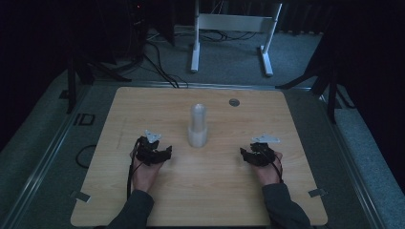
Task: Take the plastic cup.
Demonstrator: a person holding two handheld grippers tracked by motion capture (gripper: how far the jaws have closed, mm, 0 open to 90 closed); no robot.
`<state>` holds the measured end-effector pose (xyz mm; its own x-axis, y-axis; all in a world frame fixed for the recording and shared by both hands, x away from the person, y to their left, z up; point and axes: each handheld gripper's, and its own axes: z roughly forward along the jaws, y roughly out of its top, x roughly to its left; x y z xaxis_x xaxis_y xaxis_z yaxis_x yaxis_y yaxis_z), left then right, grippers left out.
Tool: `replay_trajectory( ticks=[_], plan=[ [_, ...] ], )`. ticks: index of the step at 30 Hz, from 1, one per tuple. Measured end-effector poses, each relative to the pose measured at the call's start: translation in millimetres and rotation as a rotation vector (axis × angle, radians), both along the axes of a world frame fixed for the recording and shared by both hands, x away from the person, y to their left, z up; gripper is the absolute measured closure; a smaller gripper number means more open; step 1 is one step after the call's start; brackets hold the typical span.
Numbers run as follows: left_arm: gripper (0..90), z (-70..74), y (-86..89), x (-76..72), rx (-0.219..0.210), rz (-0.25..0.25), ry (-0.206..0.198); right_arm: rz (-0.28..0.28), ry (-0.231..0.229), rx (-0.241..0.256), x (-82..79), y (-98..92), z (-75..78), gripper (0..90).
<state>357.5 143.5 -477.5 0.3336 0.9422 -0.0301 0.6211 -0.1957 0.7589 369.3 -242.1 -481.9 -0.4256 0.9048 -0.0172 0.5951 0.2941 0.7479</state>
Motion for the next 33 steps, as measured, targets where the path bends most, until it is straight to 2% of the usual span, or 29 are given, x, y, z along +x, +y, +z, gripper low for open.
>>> replay_trajectory(
  ticks=[1, 2, 8, 11, 14, 16, 20, 23, 25, 28, 30, 33],
  plan=[
    [31.4, 0.0, 0.0, 0.0, 0.0, 0.0, 0.0, 0.006, 0.003, 0.002, 0.5, 0.8, 0.0, 49.6],
    [31.6, 1.7, 0.0, 2.2, -0.028, -0.006, 0.004, 0.01, 0.002, -0.002, 1.0, 1.5, -0.1, 49.1],
    [33.8, 6.6, -1.4, 5.4, -0.052, -0.03, 0.002, 0.023, -0.008, -0.006, 2.4, 4.5, 2.7, 48.9],
    [35.1, 10.2, -3.0, 5.7, -0.052, -0.041, -0.025, 0.044, -0.02, 0.009, 1.6, 8.2, 9.1, 51.1],
    [36.4, 11.5, -3.4, 5.9, -0.05, -0.05, -0.036, 0.053, -0.022, 0.009, 2.8, 9.8, 11.3, 52.0],
    [36.4, 13.6, -5.1, 7.3, -0.07, -0.068, -0.042, 0.068, -0.024, 0.014, 5.3, 13.0, 14.4, 52.6],
    [36.5, 15.9, -9.0, 9.7, -0.072, -0.087, -0.045, 0.081, -0.031, 0.015, 7.2, 17.0, 18.6, 53.1],
    [37.5, 17.6, -13.0, 12.2, -0.07, -0.102, -0.064, 0.096, -0.039, 0.025, 8.8, 20.5, 23.4, 53.9],
    [38.4, 18.6, -14.1, 13.8, -0.063, -0.104, -0.057, 0.101, -0.041, 0.031, 9.6, 23.3, 26.6, 54.1],
    [37.2, 20.3, -15.8, 15.5, -0.069, -0.109, -0.062, 0.106, -0.045, 0.027, 10.6, 25.5, 28.6, 53.8],
    [35.7, 25.0, -20.2, 18.0, -0.057, -0.123, -0.082, 0.113, -0.051, 0.026, 12.5, 29.4, 32.5, 53.6],
    [35.0, 26.9, -23.6, 20.1, -0.053, -0.132, -0.087, 0.123, -0.057, 0.025, 14.5, 32.8, 36.3, 53.4]
  ],
)
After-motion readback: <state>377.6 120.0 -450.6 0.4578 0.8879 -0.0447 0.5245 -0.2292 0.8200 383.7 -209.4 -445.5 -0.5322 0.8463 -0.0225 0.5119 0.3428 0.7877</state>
